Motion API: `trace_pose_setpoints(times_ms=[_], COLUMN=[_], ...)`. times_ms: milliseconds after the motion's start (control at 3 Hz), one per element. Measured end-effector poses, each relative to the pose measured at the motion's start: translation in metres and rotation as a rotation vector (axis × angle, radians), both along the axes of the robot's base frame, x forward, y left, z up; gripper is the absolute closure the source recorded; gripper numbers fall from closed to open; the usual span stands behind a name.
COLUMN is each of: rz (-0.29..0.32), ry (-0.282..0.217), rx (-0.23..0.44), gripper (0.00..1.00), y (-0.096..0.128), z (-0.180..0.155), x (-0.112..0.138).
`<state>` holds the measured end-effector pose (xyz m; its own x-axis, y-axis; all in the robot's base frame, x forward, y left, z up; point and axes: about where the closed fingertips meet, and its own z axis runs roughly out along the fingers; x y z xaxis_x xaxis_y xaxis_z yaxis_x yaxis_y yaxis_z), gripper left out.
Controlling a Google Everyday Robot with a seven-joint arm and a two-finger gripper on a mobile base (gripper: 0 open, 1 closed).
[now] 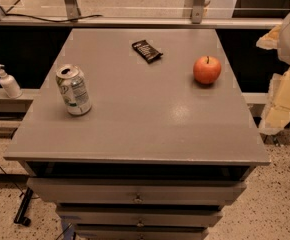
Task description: Knock 7up can over
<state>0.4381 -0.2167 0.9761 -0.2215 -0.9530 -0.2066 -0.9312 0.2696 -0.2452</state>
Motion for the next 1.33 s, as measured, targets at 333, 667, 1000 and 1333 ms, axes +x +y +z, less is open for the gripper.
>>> trace_pose_setpoints(times_ms=[333,667,1000,1333], rz=[0.0,-0.004,0.031,0.081], ry=[0.0,0.004,0.016,0.037], rx=[0.0,0.051,0.168,0.354], gripper=[0.0,0.0,0.0,0.0], y=[0.0,0.012,0.05,0.099], z=[0.0,-0.002,-0.019,-0.046], x=[0.0,0.002,0.006,0.015])
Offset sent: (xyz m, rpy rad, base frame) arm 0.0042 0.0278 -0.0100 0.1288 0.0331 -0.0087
